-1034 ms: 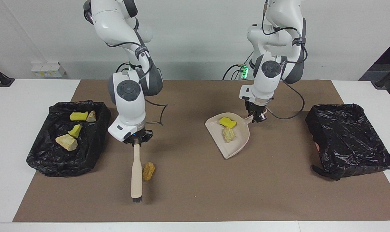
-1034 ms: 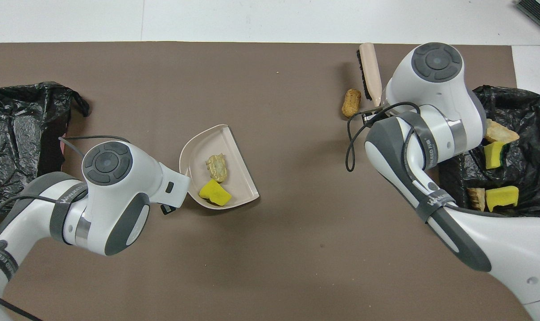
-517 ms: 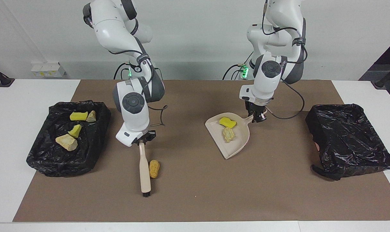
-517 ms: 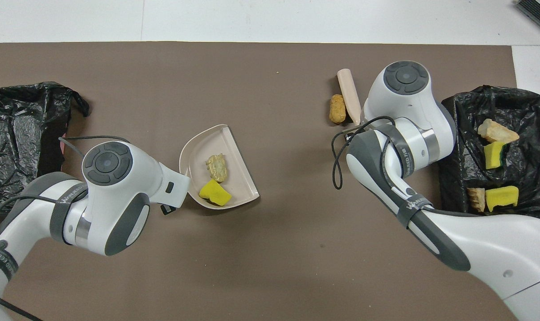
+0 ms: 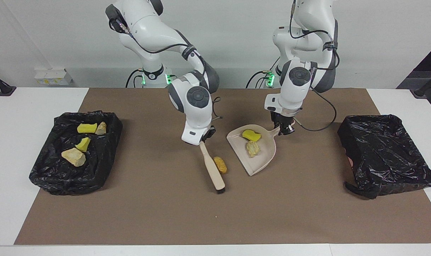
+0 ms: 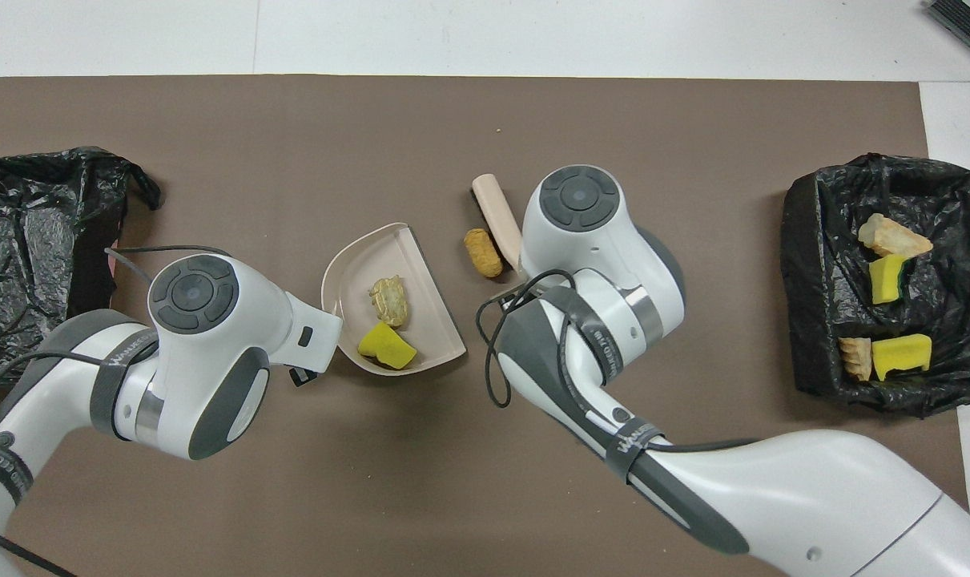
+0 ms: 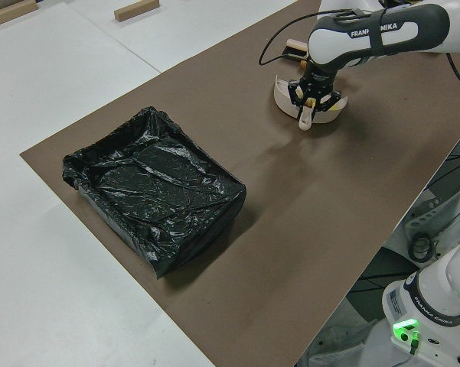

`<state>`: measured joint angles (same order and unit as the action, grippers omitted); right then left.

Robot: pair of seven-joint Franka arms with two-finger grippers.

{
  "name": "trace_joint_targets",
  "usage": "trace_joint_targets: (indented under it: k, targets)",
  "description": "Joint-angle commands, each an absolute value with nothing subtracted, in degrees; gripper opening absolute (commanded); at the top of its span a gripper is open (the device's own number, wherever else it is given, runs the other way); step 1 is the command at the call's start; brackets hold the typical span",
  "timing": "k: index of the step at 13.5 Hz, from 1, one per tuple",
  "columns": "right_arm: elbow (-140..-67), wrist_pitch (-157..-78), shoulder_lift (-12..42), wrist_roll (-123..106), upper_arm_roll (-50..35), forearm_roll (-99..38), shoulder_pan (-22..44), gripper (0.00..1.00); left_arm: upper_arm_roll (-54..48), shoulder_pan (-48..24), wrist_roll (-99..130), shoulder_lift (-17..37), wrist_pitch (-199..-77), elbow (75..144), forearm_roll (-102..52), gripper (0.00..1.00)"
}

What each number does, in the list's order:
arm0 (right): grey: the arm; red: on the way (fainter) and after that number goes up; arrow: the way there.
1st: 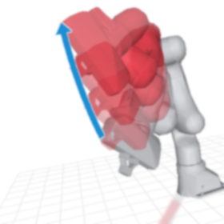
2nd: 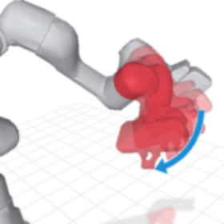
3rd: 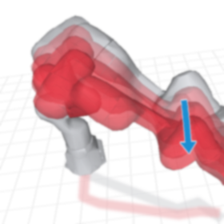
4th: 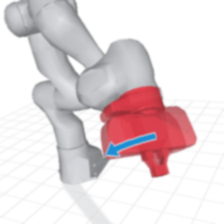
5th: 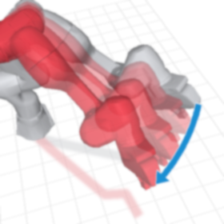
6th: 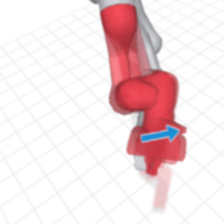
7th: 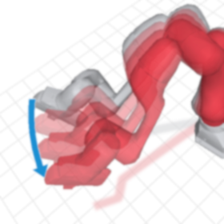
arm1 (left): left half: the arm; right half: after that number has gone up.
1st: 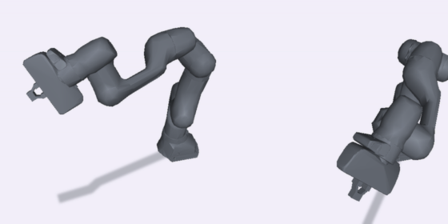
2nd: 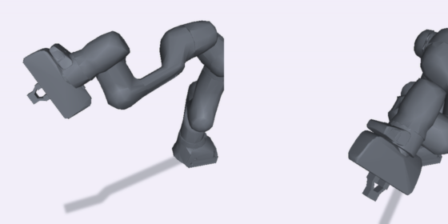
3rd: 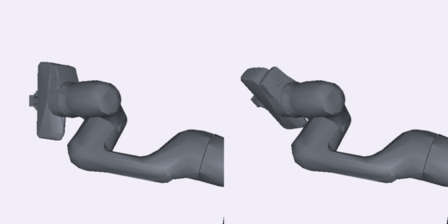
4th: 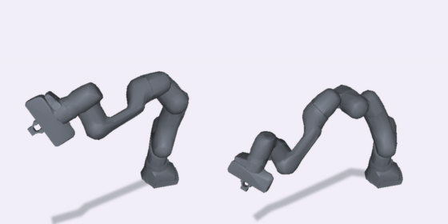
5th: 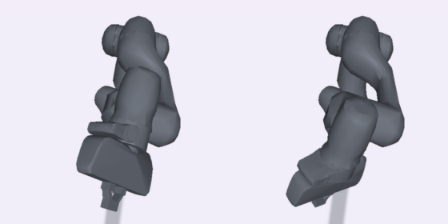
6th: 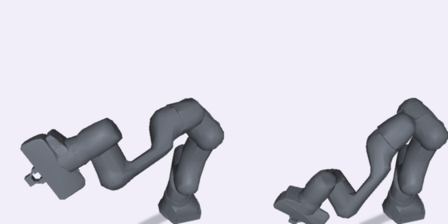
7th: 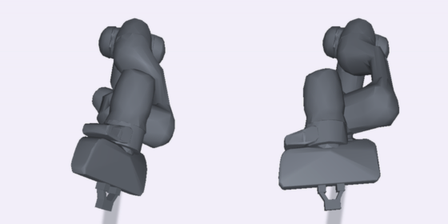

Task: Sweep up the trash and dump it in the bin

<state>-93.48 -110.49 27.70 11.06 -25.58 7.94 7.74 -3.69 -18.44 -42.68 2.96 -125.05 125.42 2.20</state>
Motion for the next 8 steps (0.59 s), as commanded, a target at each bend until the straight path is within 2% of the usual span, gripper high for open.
trace_joint_targets:
  k: [1, 4, 8]
  targets:
    - [-95.19, -110.83, 26.02, 11.95, -28.2, 3.35, 6.94, 0.0, -3.69, -18.11, -41.31, 1.32, -126.56, 127.44, 2.37, 0.0]
    - [-95.27, -110.74, 26.01, 13.61, -31.98, 2.29, 7.12, 0.0, -3.69, -18.11, -41.31, 1.32, -126.56, 127.44, 2.37, 0.0]
    - [-94.66, -110.74, 26.02, 17.4, -33.04, -0.79, 8.7, 0.0, -3.69, -18.02, -41.4, 1.32, -126.65, 127.27, 2.37, 0.0]
